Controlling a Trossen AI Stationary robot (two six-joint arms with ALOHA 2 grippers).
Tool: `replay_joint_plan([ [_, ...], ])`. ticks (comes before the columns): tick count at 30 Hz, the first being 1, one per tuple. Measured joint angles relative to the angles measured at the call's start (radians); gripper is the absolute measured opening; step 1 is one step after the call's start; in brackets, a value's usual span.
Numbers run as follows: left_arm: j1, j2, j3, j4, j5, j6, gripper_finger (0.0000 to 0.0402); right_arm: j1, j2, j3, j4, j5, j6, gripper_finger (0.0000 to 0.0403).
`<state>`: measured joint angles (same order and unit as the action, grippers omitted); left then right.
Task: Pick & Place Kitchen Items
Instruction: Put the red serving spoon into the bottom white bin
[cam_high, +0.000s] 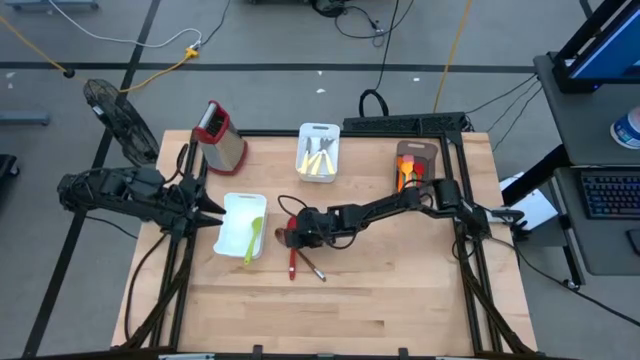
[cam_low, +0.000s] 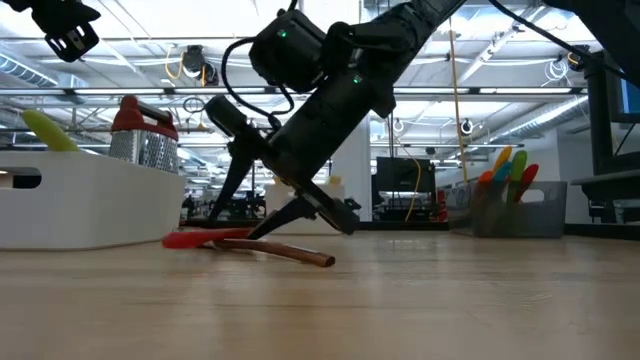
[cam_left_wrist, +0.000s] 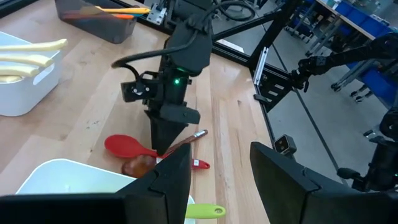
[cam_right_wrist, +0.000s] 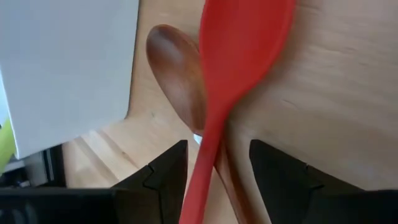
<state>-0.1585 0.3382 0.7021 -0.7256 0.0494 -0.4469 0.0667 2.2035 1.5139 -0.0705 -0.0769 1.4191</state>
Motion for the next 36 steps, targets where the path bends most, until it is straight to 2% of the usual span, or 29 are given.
replay_joint_plan([
  [6,0.000,0.000,0.000,-0.013,0.000,-0.001,0.0170,0.002,-0.007,-0.002,-0.005,0.052,-0.006,0.0171],
  [15,0.000,0.000,0.000,-0.013,0.000,-0.001,0.0170,-0.004,-0.016,-0.005,0.082,0.061,-0.006,0.0171],
  [24,0.000,0.000,0.000,-0.012,0.000,-0.002,0.0170,-0.016,-0.017,-0.005,0.084,0.055,-0.004,0.0170],
  [36,0.000,0.000,0.000,-0.012,-0.014,0.004,0.0170,-0.021,-0.017,-0.005,0.044,0.080,-0.036,0.0136],
])
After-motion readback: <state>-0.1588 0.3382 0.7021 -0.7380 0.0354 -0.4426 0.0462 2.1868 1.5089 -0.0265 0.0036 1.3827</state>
